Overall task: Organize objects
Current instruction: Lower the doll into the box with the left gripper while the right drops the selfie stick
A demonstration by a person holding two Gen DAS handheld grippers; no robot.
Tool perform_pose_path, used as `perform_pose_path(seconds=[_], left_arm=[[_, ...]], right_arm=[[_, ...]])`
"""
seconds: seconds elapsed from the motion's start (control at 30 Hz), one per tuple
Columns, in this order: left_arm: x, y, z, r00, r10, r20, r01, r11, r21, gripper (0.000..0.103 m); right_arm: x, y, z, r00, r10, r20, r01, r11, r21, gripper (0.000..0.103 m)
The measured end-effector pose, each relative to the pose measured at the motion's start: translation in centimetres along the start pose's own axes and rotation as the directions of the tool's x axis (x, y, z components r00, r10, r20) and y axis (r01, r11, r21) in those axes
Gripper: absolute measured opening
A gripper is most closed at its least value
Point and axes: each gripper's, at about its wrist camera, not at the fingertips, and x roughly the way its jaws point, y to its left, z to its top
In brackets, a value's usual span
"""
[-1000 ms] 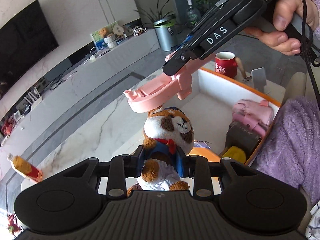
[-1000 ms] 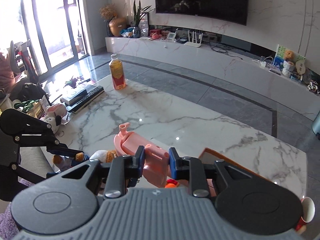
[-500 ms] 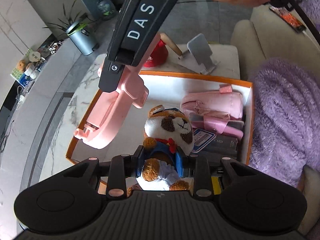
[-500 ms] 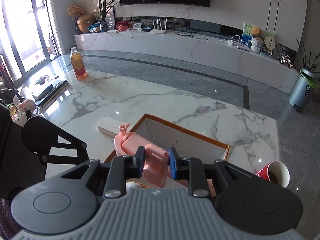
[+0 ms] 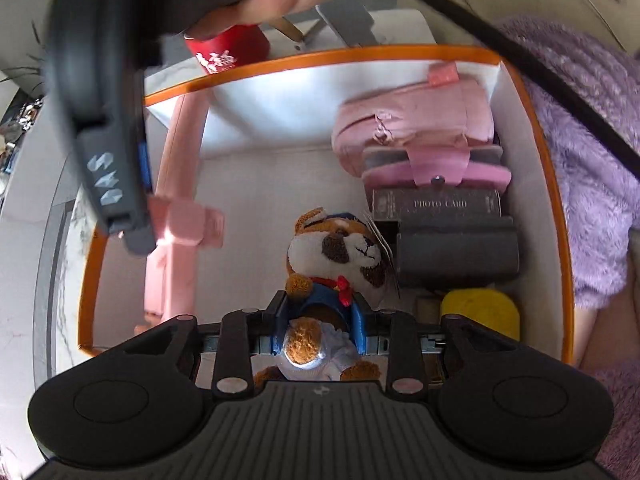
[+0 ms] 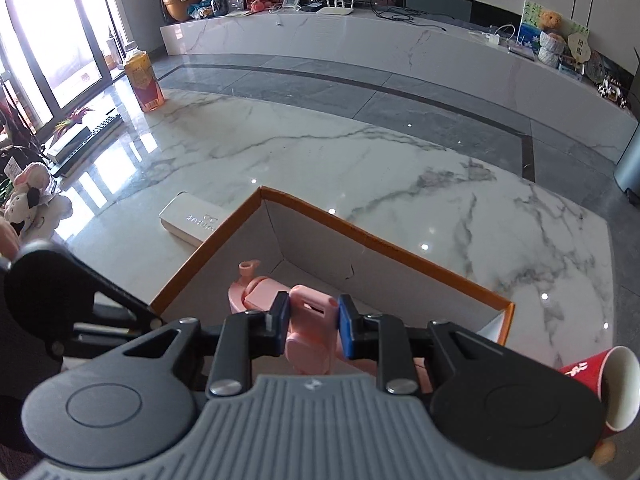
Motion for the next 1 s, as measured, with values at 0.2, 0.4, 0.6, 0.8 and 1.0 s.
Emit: perform_pose_path(seconds=[0.2,0.4,0.6,0.8,1.0], left_arm=[[1.0,-0.2,-0.8,1.0,-0.024,-0.006,0.024,0.999,0.036,0.038],[2.7,-0.3,-1.2,0.997,-0.056,-0.05,0.059,0.997,0.05,0.039],[3.9,-0.1,-1.2,0.994,-0.08,-0.076,0.081,0.997,0.018,0.045],[3.3,-0.1,-1.1,0.997,-0.073,-0.039,0.072,0.997,-0.015,0.066],[2.6,-0.6,-1.1,1.0,-0.026,-0.016,0.026,0.999,-0.042,0.069]], right_arm=[[3.2,-0.7,0.2,0.999,0.009,-0.039,-0.008,1.0,0.015,0.027],[5.6,-2.2,-0.2,0.997,0.004,-0.074,0.001,0.998,0.063,0.027],[6.9,-2.7,-0.3,0.996,0.002,-0.091,0.005,0.998,0.07,0.027],[7.4,-3.4,-0.1,0.994,-0.012,-0.104,0.021,0.996,0.087,0.029],[7.4,-2.9,0.1,0.992,-0.064,-0.107,0.07,0.996,0.05,0.031]])
